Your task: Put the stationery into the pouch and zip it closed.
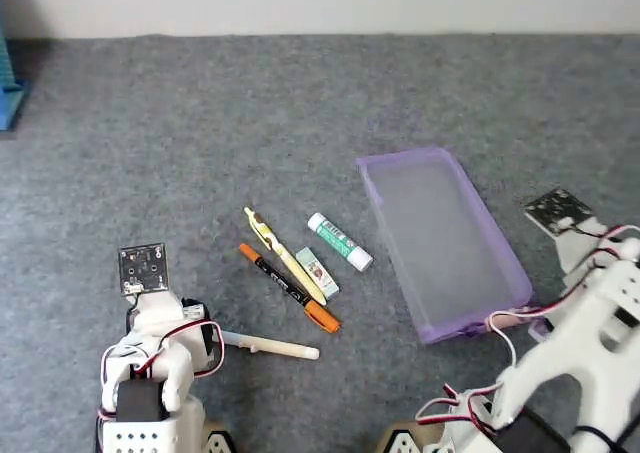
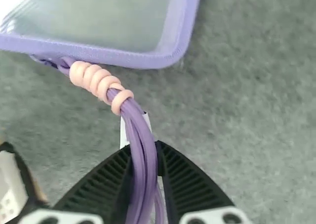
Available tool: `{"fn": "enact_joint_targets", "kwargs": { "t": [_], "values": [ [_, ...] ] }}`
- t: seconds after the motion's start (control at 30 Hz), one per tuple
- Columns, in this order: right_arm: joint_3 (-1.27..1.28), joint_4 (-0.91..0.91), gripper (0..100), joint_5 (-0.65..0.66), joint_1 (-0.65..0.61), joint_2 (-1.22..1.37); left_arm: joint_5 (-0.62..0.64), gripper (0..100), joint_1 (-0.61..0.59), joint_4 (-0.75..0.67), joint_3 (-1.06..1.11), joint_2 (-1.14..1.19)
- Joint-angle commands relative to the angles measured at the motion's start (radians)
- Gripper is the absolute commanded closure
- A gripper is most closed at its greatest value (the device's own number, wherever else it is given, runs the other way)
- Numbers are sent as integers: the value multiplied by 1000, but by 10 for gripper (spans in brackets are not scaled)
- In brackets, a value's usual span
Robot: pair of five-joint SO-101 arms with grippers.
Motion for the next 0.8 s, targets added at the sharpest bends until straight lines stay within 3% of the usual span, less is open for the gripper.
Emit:
{"fn": "enact_joint_targets", "kwargs": {
  "t": [0.0,0.2,0.37,0.5,0.63,0.77],
  "values": [
    [-9,-18,976,15,35,-53,8,987,-3,3,-12,-14],
    [-74,177,729,68,94,-99,8,987,-3,3,-12,-14],
    [-71,300,755,157,85,-147,8,987,-3,3,-12,-14],
    [31,300,775,143,-45,-150,8,987,-3,3,-12,-14],
    [158,116,775,12,-185,-150,8,987,-3,3,-12,-14],
    [285,-50,775,0,-263,-150,8,987,-3,3,-12,-14]
  ]
}}
